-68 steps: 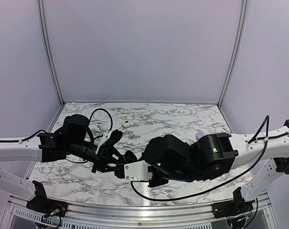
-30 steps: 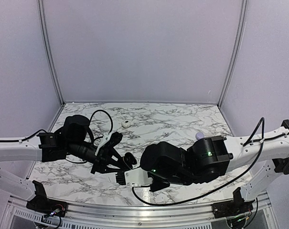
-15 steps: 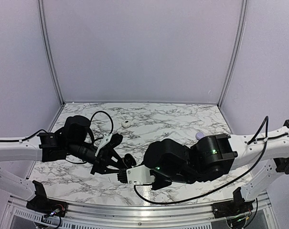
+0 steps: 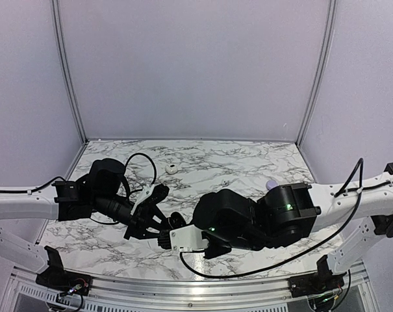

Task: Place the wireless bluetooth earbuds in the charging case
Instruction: Insert the right earbud into the right side groove of the charging case.

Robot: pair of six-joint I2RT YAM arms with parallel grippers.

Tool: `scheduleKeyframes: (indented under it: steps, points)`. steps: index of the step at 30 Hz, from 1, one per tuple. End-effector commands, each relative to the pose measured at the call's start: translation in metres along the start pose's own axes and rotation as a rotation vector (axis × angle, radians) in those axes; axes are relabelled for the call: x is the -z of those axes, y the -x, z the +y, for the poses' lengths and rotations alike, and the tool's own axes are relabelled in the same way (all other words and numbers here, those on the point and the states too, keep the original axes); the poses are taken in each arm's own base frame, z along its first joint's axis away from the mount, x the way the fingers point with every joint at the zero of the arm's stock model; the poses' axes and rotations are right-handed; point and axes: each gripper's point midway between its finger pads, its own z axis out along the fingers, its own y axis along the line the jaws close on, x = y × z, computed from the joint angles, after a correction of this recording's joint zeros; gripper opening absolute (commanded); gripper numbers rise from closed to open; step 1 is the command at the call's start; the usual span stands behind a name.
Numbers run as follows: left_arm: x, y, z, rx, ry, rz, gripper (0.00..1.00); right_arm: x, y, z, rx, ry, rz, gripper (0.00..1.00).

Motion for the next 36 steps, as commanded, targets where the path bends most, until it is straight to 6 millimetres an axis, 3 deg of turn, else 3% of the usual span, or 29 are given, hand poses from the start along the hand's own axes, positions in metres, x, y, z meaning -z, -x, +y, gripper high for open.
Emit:
scheduleKeyframes:
  steps: [1,36]
  points:
    - [0.0,0.014,-0.002,-0.032,-0.015,-0.019,0.0,0.005,0.019,-0.009,-0.018,-0.014,-0.053,0.02]
    - [-0.005,0.022,-0.011,-0.067,-0.051,-0.031,0.0,-0.005,0.03,0.023,0.053,0.116,-0.078,0.02]
